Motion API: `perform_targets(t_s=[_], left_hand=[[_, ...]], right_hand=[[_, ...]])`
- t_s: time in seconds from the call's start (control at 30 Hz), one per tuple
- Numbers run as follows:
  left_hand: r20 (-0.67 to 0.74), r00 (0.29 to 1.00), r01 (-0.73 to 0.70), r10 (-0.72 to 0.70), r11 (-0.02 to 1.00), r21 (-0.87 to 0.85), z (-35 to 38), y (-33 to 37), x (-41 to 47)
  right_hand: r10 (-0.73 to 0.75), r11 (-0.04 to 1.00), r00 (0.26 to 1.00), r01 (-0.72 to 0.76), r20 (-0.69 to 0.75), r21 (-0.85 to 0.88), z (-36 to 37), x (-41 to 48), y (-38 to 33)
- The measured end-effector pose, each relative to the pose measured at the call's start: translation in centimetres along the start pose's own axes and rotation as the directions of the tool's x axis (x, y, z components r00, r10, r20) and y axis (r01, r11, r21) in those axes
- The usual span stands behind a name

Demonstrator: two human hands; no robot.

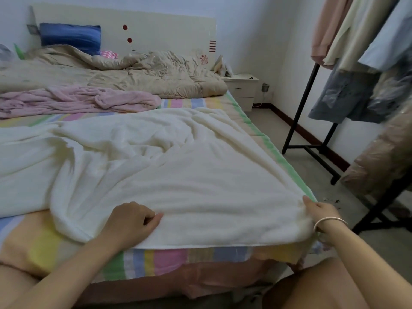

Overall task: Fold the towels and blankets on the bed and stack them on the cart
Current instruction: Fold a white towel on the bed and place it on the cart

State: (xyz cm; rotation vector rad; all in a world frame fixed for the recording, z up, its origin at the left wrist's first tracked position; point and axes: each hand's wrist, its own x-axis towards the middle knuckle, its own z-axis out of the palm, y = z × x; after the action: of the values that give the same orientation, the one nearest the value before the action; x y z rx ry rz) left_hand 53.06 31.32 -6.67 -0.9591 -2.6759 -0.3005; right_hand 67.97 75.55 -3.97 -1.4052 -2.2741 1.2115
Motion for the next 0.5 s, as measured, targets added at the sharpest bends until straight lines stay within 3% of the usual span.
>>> perform_targets(t_s=[0.13,0.3,0.4,0.5], left_hand=[[-0.014,0.981,-0.195,0.194,0.978,-0.073,0.0,2.1,-0.4],[0.106,0.894,-0.440,0.436,0.897,0.025,0.0,3.4,-1.0],[0.110,0.882,-0.457,0.459,0.888,-0.041,0.2,4.9,-1.0],[0.126,0.896,-0.408,0.425,0.903,-0.137,0.2,6.3,-1.2]], right_hand=[[-0.050,0.999,0.997,0.049,0.059,0.018,0.5,-1.1,1.6],[-0.148,0.989,0.978,0.144,-0.147,-0.034,-0.6,-1.0,2.8],[-0.158,0.987,0.965,0.145,-0.210,-0.075,-1.6,-0.6,2.9],[-0.142,0.982,0.974,0.115,-0.177,-0.152,-1.3,-0.4,3.7]])
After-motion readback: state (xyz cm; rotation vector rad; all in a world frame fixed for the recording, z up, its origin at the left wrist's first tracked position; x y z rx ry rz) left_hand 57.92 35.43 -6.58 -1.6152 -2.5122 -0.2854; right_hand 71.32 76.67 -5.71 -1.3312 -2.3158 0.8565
